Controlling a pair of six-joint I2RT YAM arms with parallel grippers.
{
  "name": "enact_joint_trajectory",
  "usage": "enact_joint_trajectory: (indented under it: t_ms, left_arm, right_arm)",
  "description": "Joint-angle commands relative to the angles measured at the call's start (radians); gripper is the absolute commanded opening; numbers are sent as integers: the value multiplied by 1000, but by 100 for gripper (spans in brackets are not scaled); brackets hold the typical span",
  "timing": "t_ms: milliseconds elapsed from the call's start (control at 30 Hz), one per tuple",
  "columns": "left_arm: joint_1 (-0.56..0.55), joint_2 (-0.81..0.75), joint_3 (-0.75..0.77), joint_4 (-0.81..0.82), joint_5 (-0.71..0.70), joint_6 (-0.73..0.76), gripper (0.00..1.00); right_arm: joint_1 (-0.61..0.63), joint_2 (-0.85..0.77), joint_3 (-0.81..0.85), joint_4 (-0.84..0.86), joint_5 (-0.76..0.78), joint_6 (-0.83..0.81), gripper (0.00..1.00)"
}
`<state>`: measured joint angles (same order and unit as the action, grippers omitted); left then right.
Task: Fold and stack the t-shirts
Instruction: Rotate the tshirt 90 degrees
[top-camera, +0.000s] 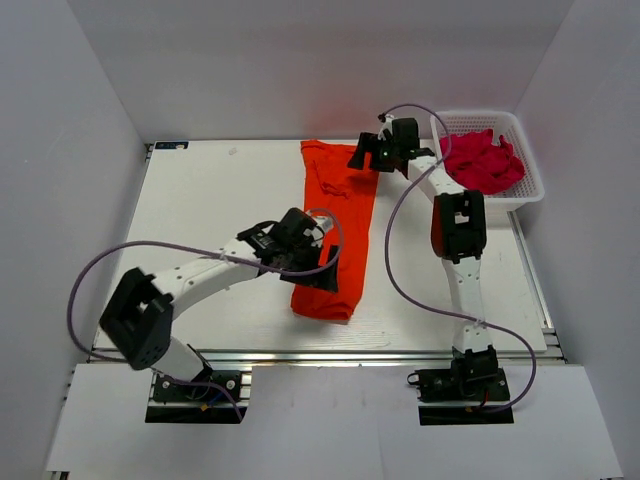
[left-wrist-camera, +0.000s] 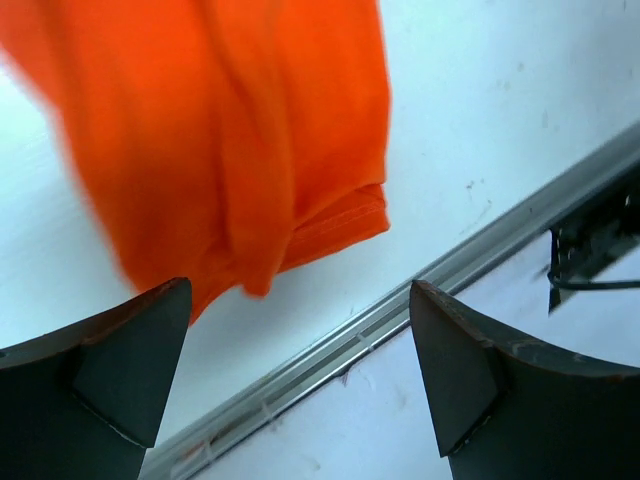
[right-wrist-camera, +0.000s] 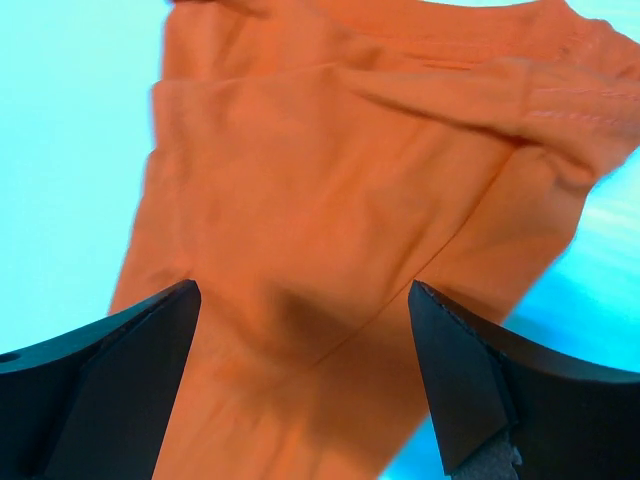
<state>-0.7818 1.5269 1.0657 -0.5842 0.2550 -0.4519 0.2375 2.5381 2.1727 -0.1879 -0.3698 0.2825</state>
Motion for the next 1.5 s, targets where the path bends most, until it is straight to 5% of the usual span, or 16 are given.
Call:
enact_joint_trajectory:
  t_ms: [0,200,400,633,1033,1467]
  left_arm:
    - [12,-163,-29,-115,-226,-103,100]
    - [32,-312,-182,-115,-369,-226,100]
    - [52,-323,-237,-88,-436,-265,100]
    - [101,-246,-224,-17,-381,-197,100]
    - [142,-335,-345,30,-344,-174,100]
    - [142,-344,-366,32,-321,-156,100]
  right_arm:
    - [25,-197,-48,-34,-11,-108,90]
    - [75,-320,-118,-218,43,-154,90]
    - [178,-602,-751,-188,48,-132,90]
    - [282,-791,-1022,-177,-23,-106,90]
    - [479,-812,-1120,-102,-116,-66,90]
    - [537,-779,-1076,-55,-132,-29,90]
